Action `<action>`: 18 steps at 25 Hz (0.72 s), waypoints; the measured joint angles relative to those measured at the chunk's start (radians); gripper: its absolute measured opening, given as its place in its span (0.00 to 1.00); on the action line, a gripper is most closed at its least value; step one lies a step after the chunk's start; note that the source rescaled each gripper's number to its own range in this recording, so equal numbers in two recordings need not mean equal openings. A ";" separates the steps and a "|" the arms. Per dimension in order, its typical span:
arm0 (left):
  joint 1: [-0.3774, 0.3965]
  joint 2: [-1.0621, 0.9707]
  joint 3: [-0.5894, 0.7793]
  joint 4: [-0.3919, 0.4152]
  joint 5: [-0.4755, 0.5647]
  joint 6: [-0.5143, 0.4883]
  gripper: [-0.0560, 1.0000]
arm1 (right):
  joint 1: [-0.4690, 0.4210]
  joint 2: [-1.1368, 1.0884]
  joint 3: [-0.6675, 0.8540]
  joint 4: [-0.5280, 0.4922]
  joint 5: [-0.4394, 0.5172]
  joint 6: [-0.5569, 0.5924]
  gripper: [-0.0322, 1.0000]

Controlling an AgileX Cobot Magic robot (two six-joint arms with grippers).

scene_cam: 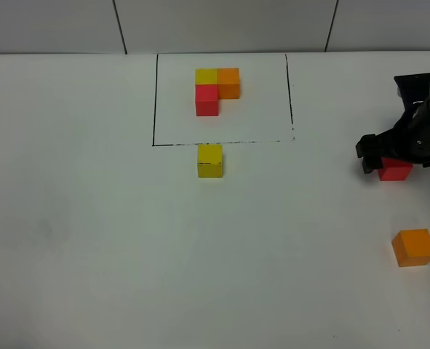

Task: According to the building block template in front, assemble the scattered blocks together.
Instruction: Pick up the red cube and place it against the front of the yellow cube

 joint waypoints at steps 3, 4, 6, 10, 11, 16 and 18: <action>0.000 0.000 0.000 0.000 0.000 0.000 0.64 | 0.000 0.007 0.000 0.000 0.004 0.000 0.78; 0.000 0.000 0.000 0.000 0.000 0.000 0.64 | 0.000 0.009 0.000 0.000 0.006 0.000 0.78; 0.000 0.000 0.000 0.000 0.000 0.000 0.64 | 0.000 0.012 0.000 0.000 0.013 0.000 0.74; 0.000 0.000 0.000 0.000 0.000 0.000 0.64 | 0.000 0.013 0.000 0.000 0.022 0.003 0.40; 0.000 0.000 0.000 0.000 0.000 0.000 0.64 | 0.000 0.013 0.000 0.000 0.026 0.007 0.26; 0.000 0.000 0.000 0.000 0.000 0.000 0.64 | 0.000 0.010 0.000 0.002 0.056 0.019 0.03; 0.000 0.000 0.000 0.000 0.000 0.000 0.64 | 0.005 -0.004 0.000 0.001 0.083 0.019 0.03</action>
